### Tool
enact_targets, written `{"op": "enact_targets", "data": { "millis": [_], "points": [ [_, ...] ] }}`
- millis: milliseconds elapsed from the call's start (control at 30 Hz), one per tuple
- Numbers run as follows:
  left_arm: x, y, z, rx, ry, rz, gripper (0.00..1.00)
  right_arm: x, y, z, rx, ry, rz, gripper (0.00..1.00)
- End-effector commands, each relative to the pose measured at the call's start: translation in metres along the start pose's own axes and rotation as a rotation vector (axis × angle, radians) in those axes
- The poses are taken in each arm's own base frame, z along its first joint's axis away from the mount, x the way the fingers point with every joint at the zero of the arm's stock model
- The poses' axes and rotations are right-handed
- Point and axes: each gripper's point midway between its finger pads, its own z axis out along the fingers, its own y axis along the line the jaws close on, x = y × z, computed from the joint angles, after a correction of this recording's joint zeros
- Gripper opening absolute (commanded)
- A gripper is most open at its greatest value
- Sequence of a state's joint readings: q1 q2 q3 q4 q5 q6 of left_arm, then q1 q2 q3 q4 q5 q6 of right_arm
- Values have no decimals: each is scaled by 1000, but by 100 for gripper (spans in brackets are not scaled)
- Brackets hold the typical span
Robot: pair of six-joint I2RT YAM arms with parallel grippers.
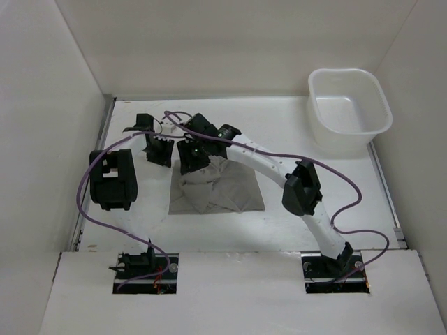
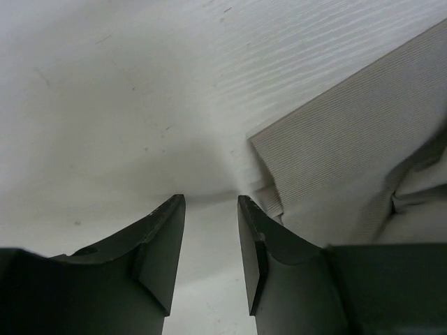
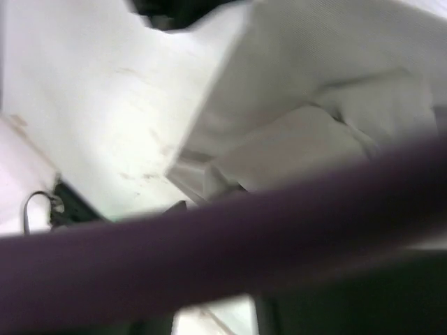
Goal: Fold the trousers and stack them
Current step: Fold the trousers
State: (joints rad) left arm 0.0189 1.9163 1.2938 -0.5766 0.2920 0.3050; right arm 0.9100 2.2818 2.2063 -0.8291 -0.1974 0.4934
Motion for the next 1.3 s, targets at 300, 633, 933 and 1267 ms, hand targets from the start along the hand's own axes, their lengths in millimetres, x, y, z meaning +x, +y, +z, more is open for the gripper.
{"op": "enact_targets", "data": {
  "millis": [300,633,933,1267],
  "points": [
    [-56,-5,-98,-51,-235,142,42,-25,53,-93,-155,-321,-249,56],
    [-35,-133,-64,174,-167,515,48,83,-149,-118,198,-316,333,71],
    [3,-150,-28,240,-31,608,44,132,-179,-88,197,-248,439,80],
    [-11,-119,-21,97,-53,476,1,173,-182,-61,144,-85,500,28]
  ]
}}
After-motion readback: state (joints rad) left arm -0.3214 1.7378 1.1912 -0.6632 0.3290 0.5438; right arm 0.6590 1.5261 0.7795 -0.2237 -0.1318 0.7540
